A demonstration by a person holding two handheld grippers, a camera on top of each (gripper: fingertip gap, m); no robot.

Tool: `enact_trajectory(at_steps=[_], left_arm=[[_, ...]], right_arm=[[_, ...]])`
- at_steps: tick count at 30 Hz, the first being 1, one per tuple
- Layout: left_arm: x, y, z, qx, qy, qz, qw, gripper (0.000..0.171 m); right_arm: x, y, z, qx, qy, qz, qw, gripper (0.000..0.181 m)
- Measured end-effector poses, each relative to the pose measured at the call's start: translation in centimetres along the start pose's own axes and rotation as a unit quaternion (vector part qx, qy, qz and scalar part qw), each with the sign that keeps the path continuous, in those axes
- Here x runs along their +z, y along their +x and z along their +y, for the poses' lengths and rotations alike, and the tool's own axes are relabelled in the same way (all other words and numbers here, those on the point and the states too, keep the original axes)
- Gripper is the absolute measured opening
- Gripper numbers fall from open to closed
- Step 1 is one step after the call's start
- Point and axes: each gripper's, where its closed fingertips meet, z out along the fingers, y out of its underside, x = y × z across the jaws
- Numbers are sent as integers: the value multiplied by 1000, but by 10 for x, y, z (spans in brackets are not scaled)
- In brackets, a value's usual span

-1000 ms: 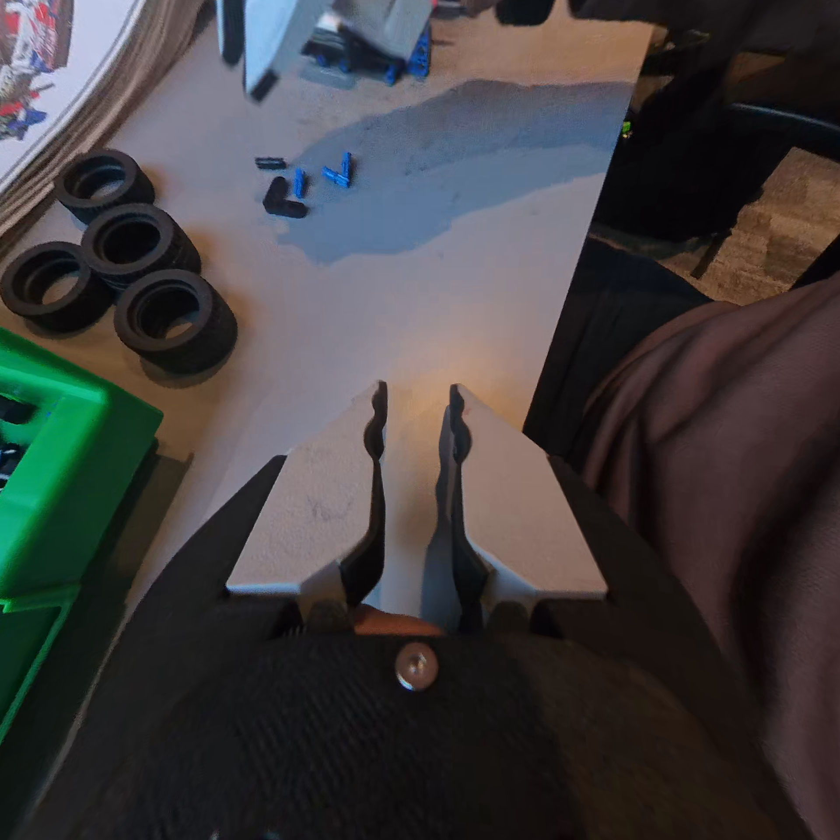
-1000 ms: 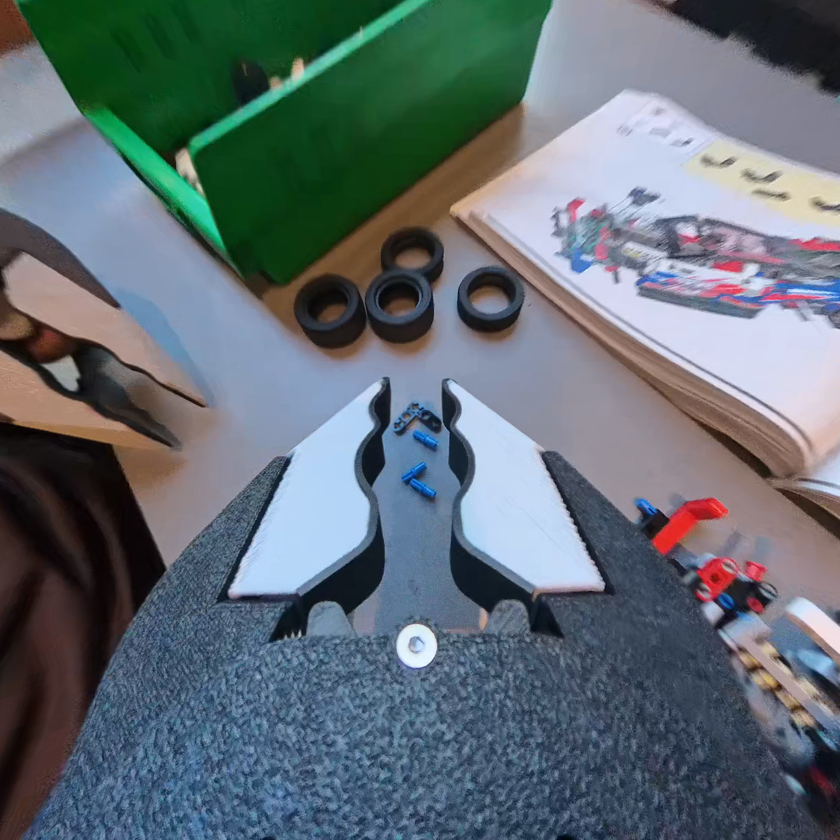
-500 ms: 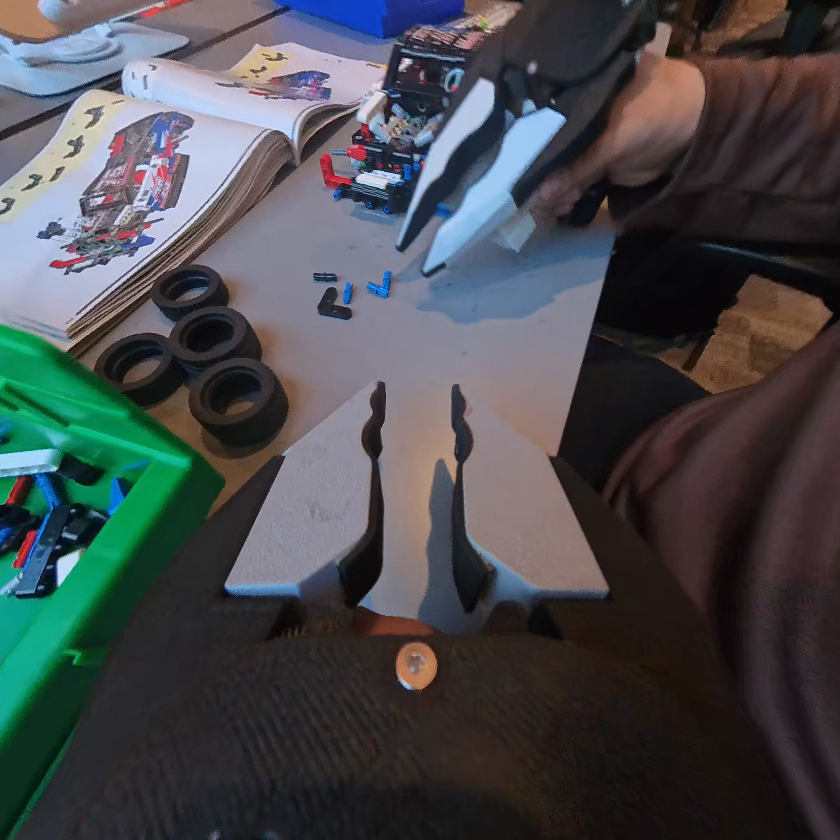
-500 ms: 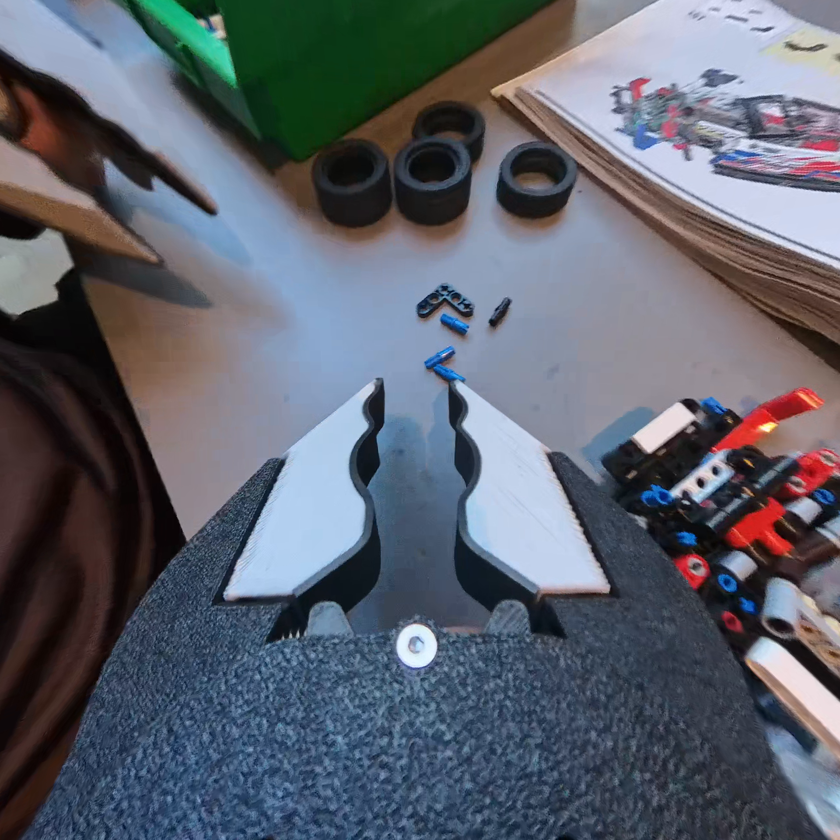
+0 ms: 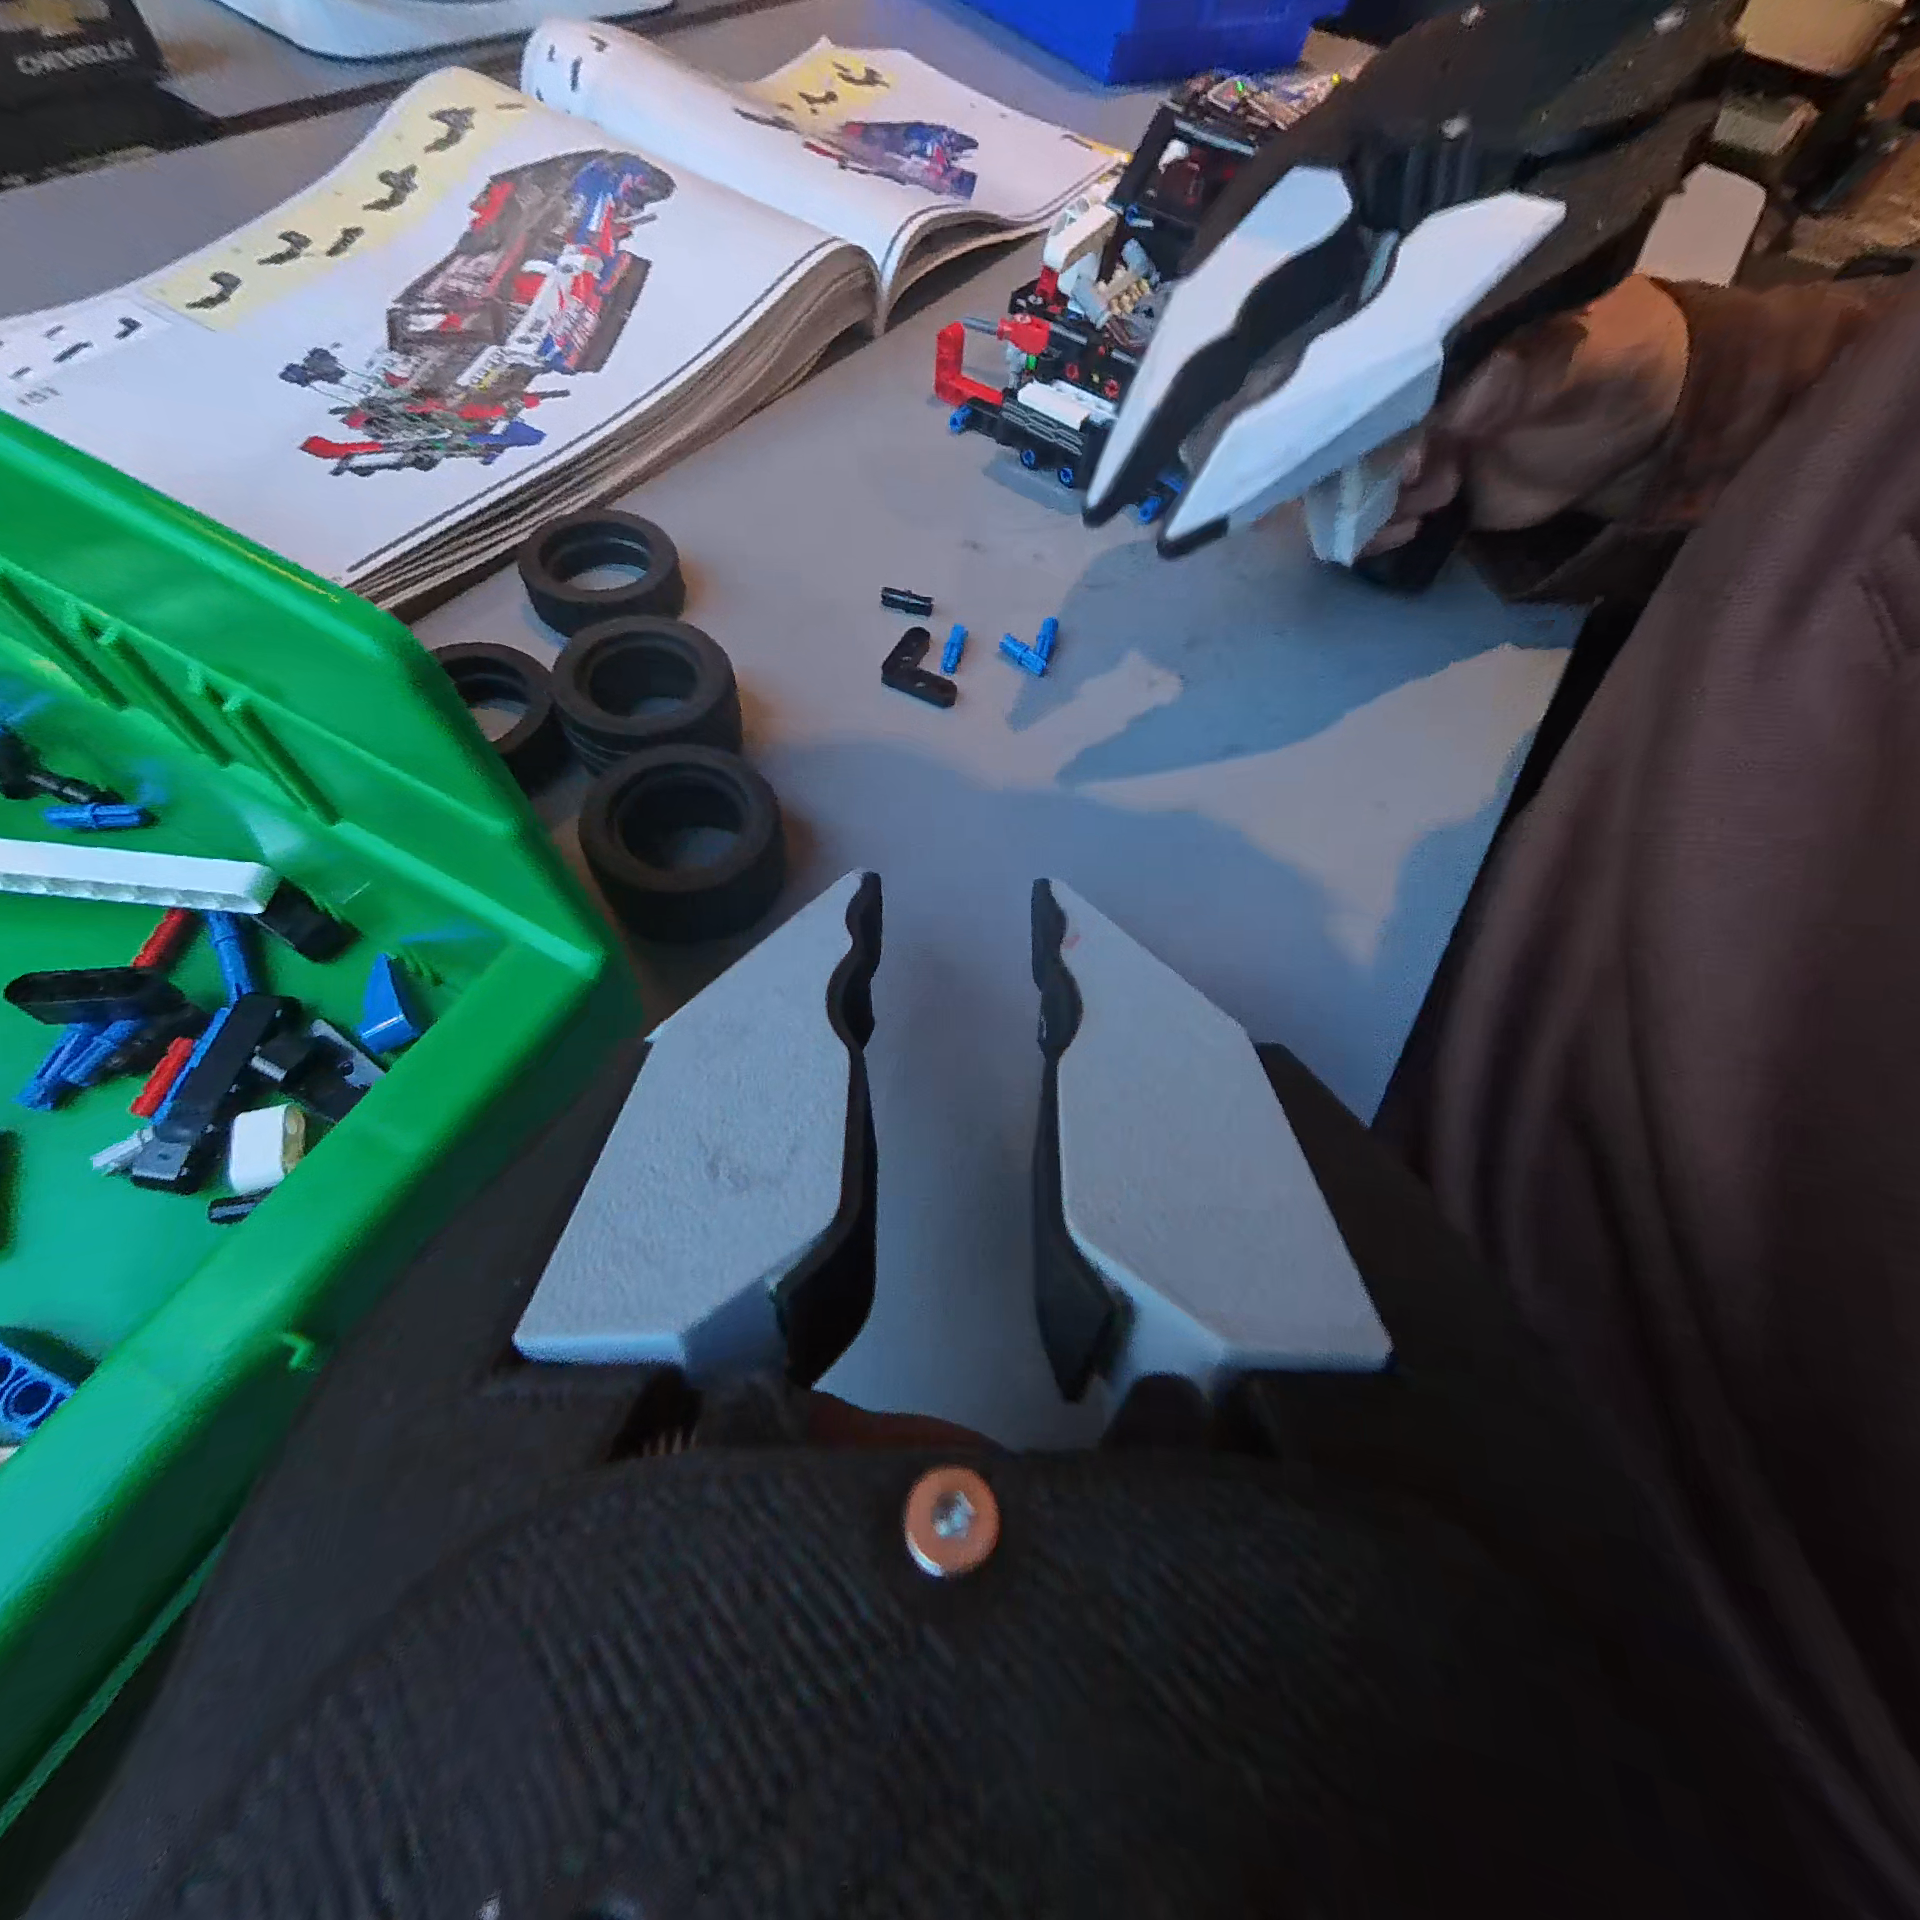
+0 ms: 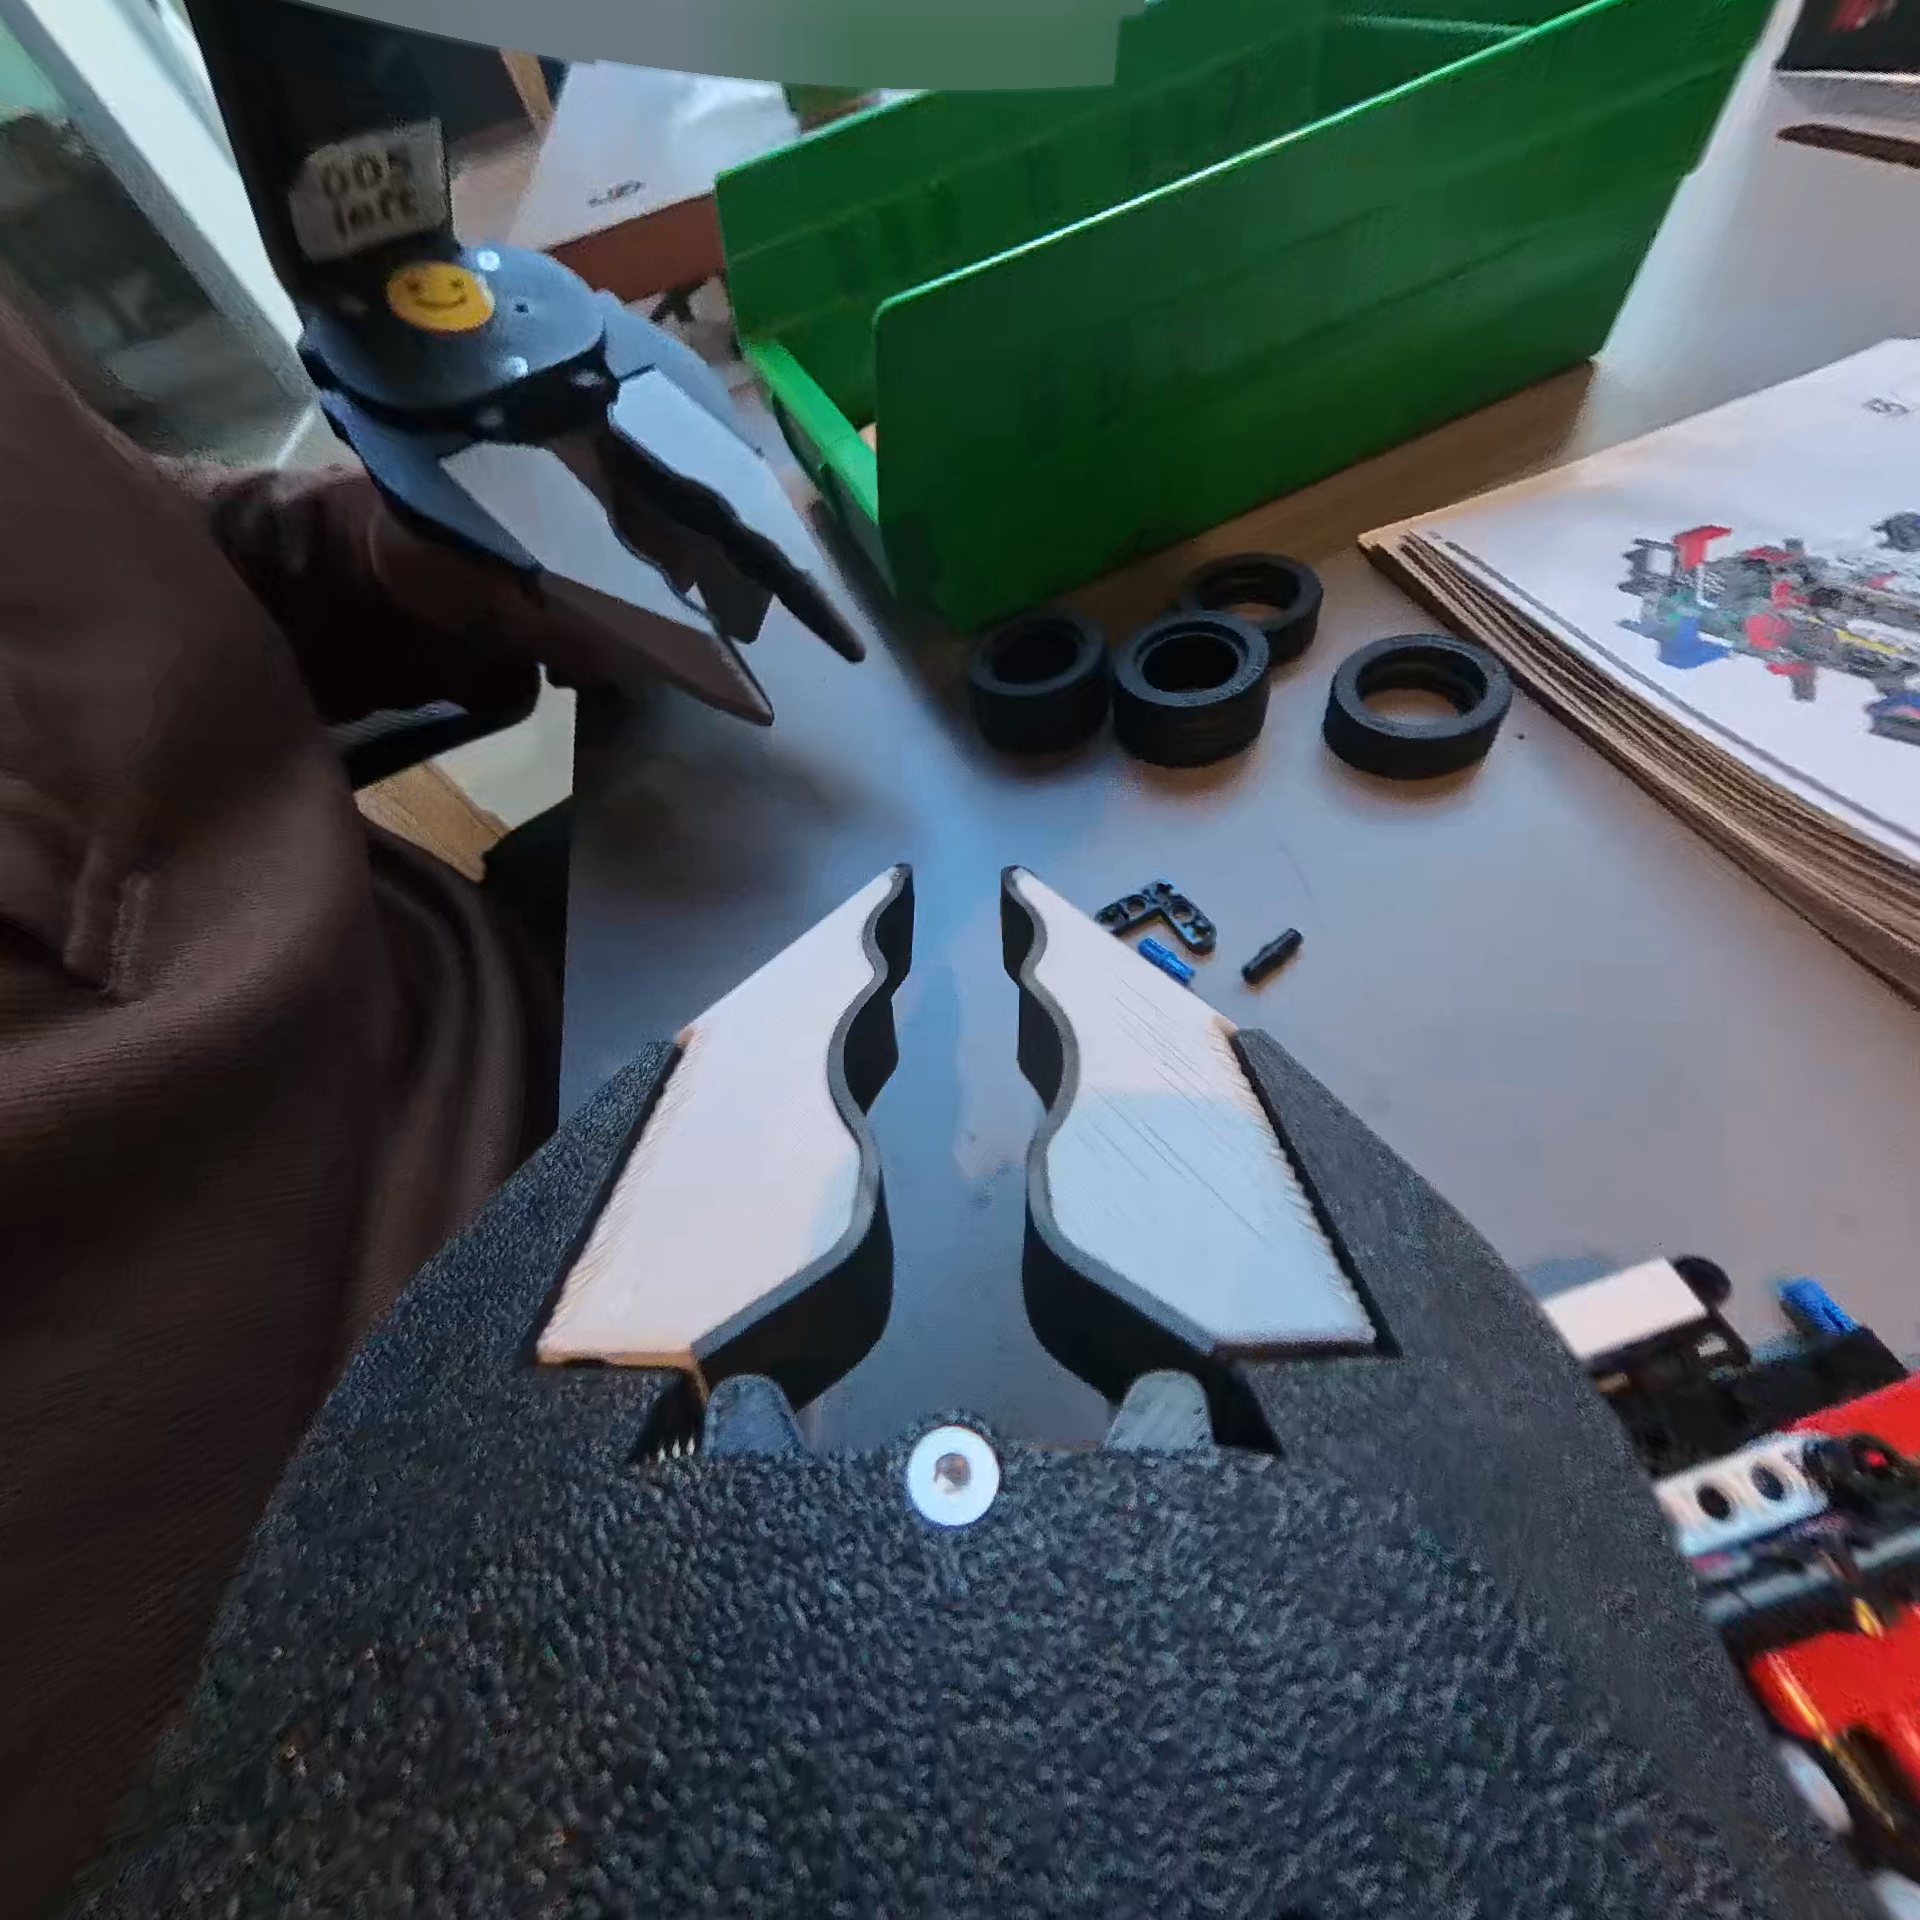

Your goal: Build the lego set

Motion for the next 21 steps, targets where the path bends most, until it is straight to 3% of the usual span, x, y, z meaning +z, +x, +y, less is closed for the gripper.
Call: enact_trajectory(at_steps=[9, 21], left_arm=[[-19, -13, -18, 5, 81, -63, 995, 24], [-12, 4, -12, 26, 56, -10, 998, 28]], right_arm=[[16, -9, -2, -41, -13, -2, 999, 11], [16, -3, -4, -57, -5, 33, 998, 6]])
